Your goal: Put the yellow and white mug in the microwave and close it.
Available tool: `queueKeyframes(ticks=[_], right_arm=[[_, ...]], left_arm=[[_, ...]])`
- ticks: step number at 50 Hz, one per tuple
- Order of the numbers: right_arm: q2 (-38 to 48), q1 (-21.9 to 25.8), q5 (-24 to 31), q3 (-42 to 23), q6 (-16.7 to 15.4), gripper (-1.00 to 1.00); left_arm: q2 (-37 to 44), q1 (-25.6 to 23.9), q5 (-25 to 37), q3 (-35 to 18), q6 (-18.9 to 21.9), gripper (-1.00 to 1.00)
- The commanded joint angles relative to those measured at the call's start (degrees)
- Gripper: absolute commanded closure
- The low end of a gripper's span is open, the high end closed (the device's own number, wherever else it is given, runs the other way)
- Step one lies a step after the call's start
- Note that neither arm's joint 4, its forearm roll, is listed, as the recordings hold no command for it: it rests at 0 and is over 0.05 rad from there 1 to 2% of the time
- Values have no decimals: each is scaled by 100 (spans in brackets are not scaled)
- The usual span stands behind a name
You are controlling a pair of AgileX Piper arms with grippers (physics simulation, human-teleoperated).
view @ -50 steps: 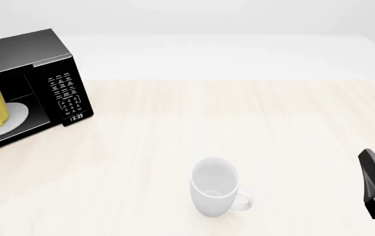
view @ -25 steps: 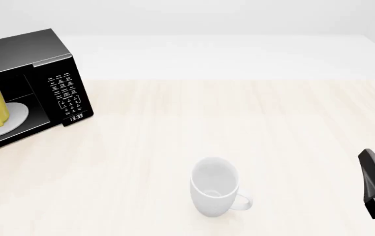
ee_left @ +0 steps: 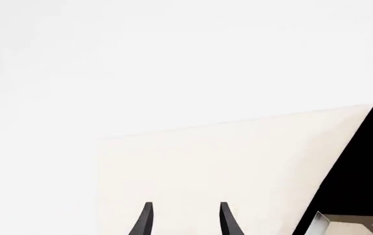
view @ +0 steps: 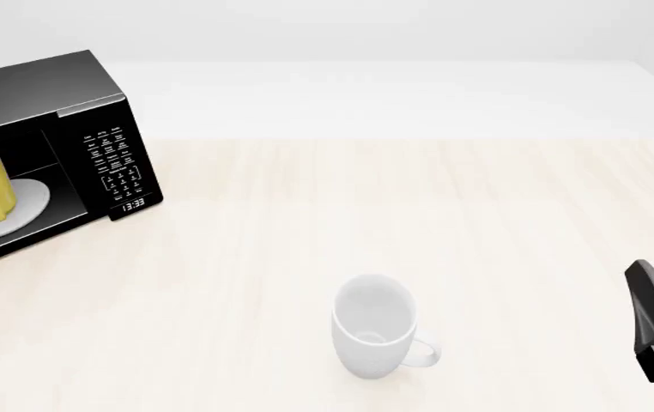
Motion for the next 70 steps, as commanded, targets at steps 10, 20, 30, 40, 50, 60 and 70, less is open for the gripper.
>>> queueKeyframes(ticks=[10,20,30,40,50,60,70], right_arm=[[0,1,0,0,1,-100],[0,2,0,0,0,-100],[0,0,0,0,1,-100],[0,-1,0,0,1,-100],[2,1,-1,0,0,-100],[0,0,0,0,0,-100],[1,0,0,0,-1,-100]], left_arm=[[261,-634,-247,255,211,-100],[363,-892,-297,304,235,-100],[366,-1065,-289,301,255,-100],[404,-1363,-344,390,156,-100],[370,-1494,-437,479,249,-100],[294,-1812,-496,556,264,-100],[359,-2012,-505,576,217,-100]])
